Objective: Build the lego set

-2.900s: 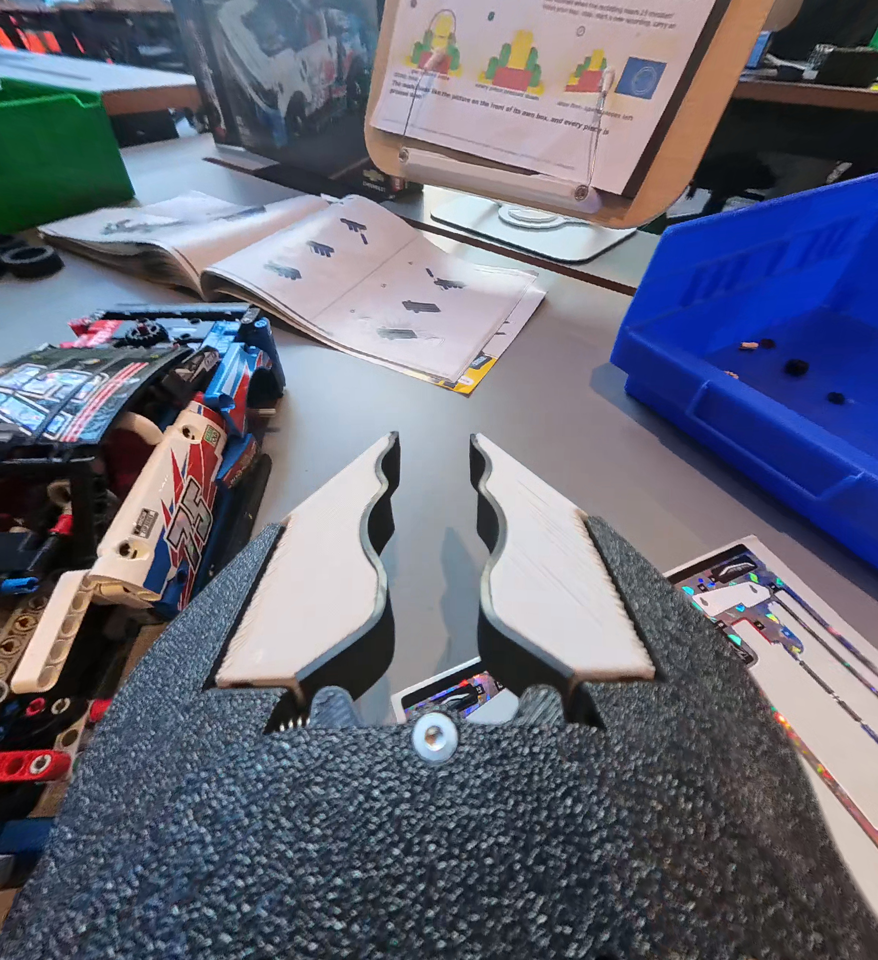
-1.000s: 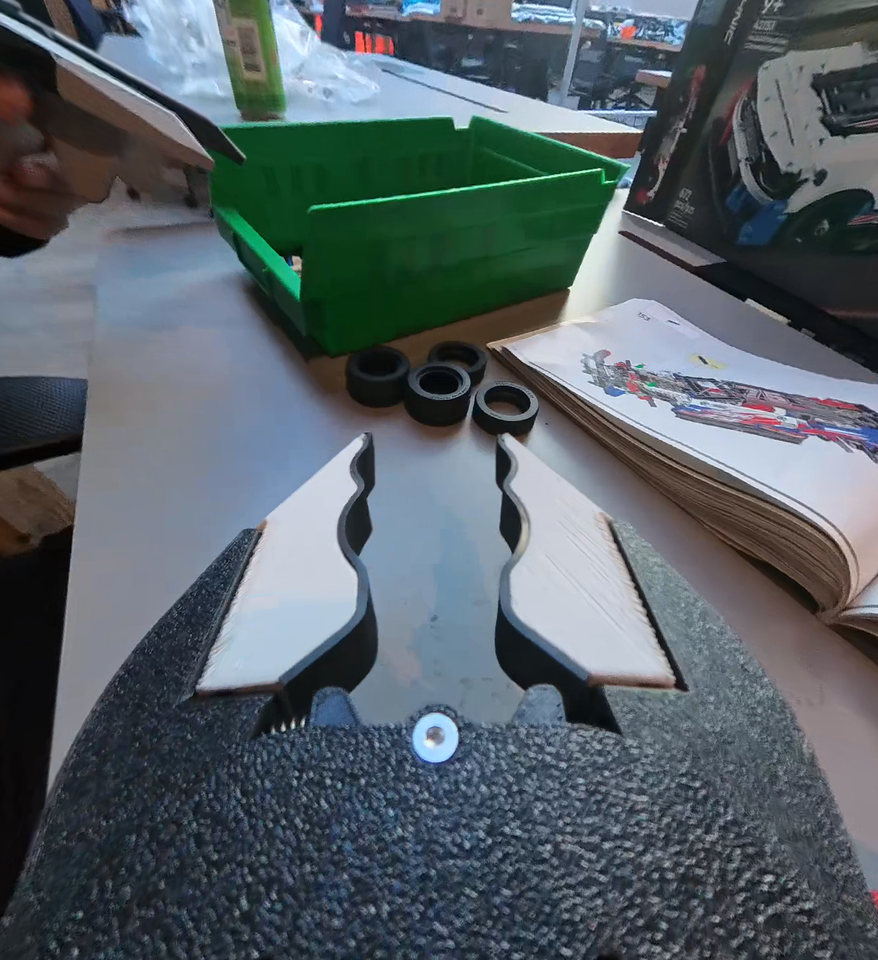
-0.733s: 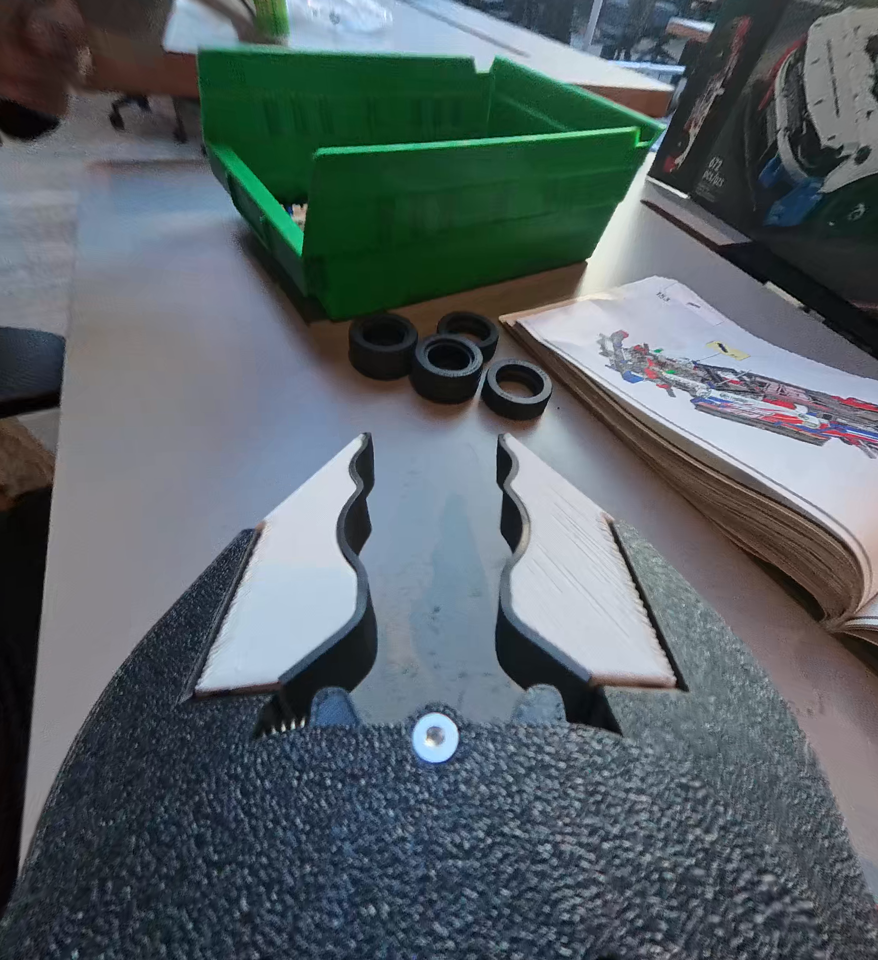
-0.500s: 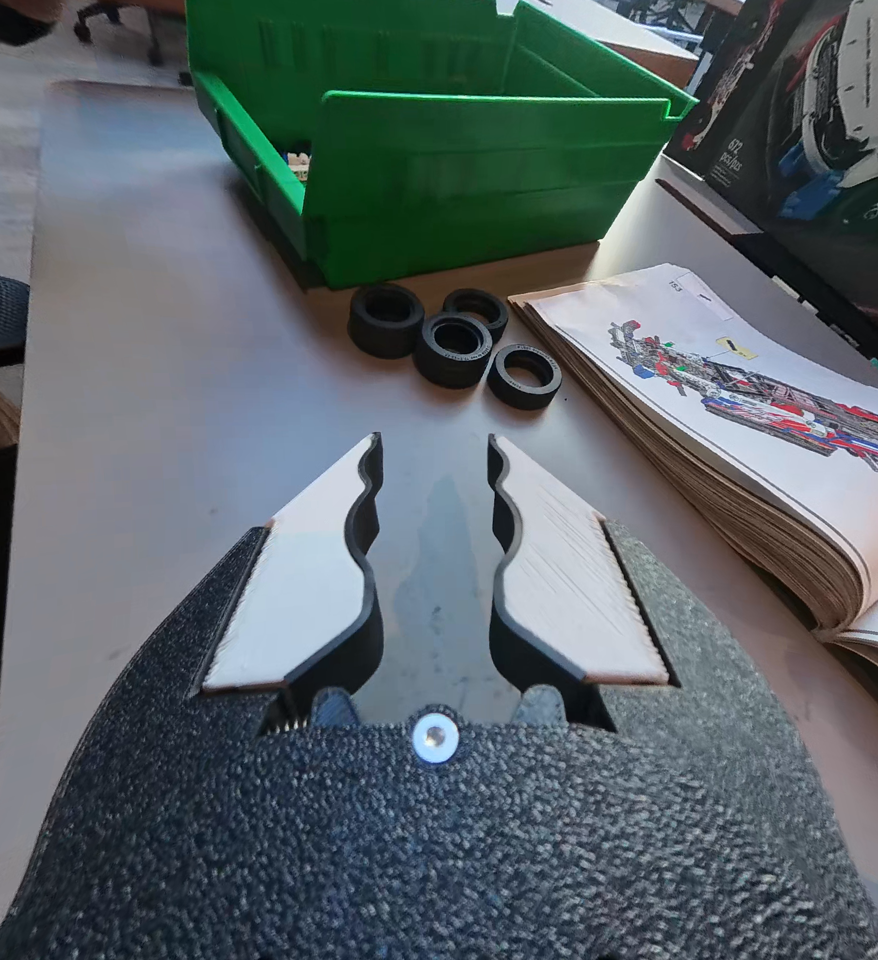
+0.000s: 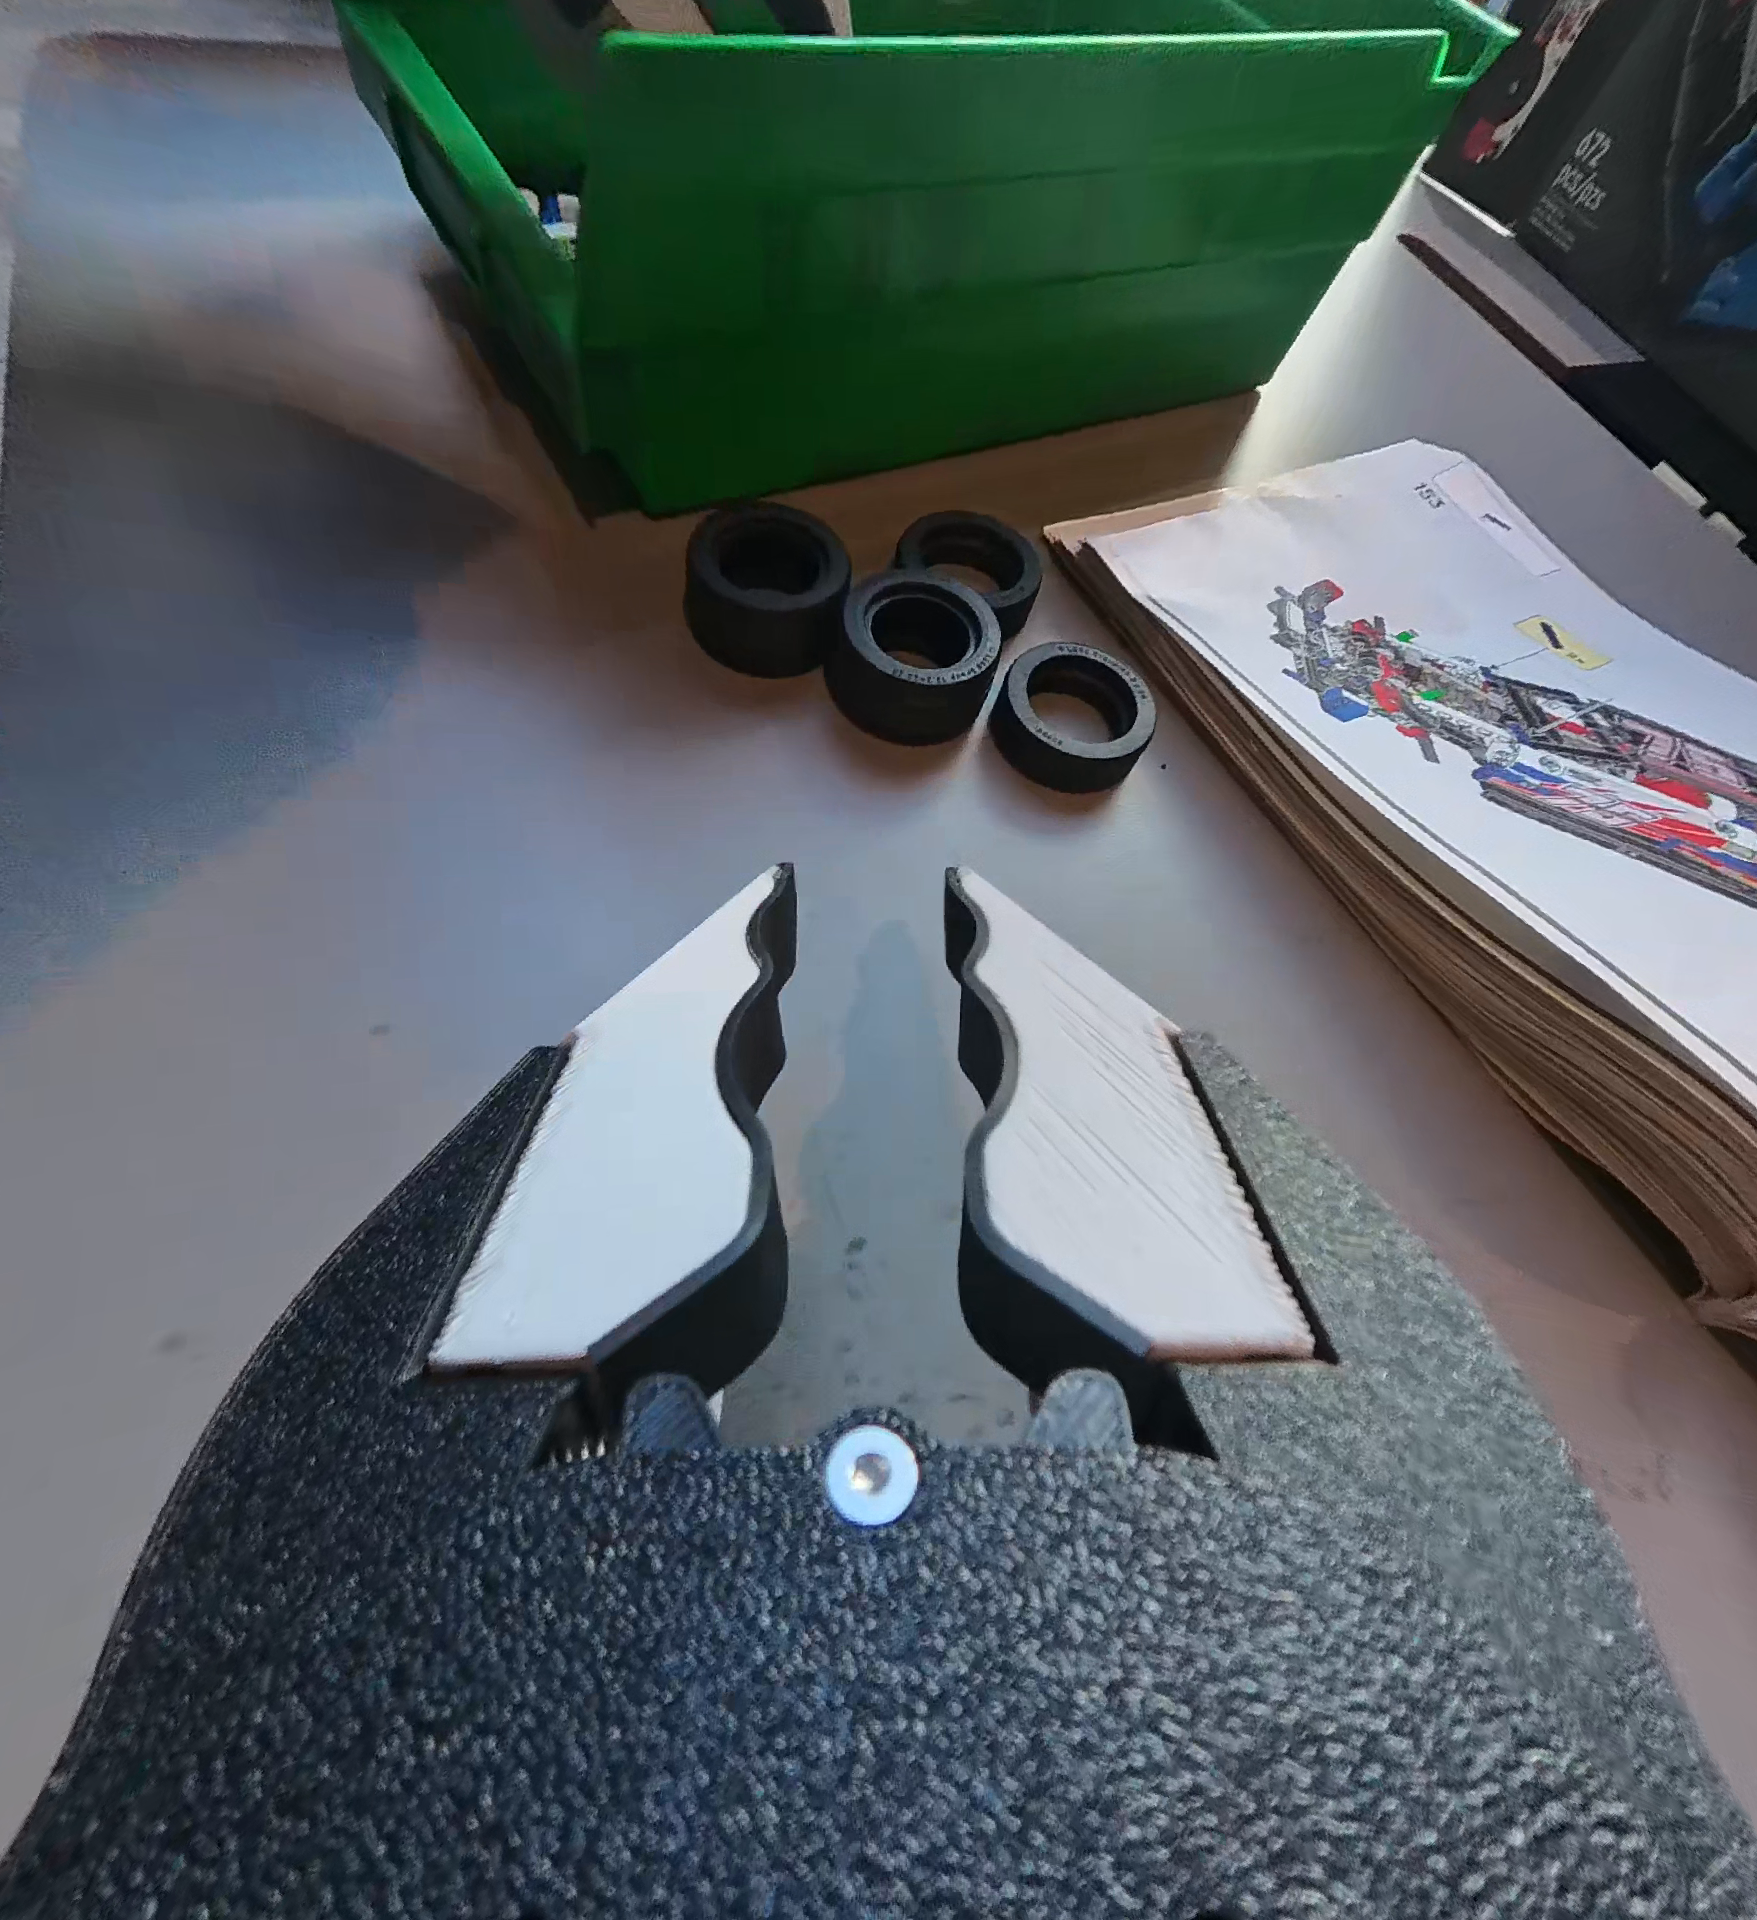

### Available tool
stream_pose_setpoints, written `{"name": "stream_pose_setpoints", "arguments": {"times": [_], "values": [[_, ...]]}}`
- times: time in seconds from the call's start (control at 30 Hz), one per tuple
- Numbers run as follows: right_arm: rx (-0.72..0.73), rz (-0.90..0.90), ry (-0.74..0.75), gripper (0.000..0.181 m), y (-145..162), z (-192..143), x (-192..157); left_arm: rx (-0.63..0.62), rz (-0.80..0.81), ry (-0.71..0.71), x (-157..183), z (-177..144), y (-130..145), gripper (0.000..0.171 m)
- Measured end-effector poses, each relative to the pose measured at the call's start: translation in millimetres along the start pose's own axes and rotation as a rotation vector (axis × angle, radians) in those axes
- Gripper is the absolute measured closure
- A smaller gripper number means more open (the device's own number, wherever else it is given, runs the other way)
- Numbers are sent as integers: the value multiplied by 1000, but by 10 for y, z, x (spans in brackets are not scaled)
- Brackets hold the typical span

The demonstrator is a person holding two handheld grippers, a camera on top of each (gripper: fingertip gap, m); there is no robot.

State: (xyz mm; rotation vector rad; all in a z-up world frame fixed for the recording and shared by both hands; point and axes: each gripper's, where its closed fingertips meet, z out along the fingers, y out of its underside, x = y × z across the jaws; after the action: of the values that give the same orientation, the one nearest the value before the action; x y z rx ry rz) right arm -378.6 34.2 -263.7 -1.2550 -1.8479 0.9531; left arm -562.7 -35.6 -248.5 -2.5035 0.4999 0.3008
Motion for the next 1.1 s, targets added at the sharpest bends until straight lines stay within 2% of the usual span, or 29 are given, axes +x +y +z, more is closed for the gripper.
{"name": "stream_pose_setpoints", "arguments": {"times": [0.17, 0.43, 0.77, 0.93, 1.03, 1.1], "values": [[88, 43, -112, 153, -104, -97, -79, -64, 5, 7, -37, 92, 72, 146], [158, 89, -158, 153, -179, -188, -72, -79, -40, 26, -31, 203, 100, 146], [164, 116, -228, 160, -195, -190, -111, -90, -37, 142, 6, 212, 157, 144], [168, 97, -233, 168, -199, -198, -138, -177, 70, 227, 112, 255, 306, 146], [170, 111, -233, 168, -201, -198, -122, -142, 82, 283, 206, 266, 259, 155], [177, 107, -224, 168, -208, -207, -114, -140, 93, 273, 200, 269, 252, 155]]}}
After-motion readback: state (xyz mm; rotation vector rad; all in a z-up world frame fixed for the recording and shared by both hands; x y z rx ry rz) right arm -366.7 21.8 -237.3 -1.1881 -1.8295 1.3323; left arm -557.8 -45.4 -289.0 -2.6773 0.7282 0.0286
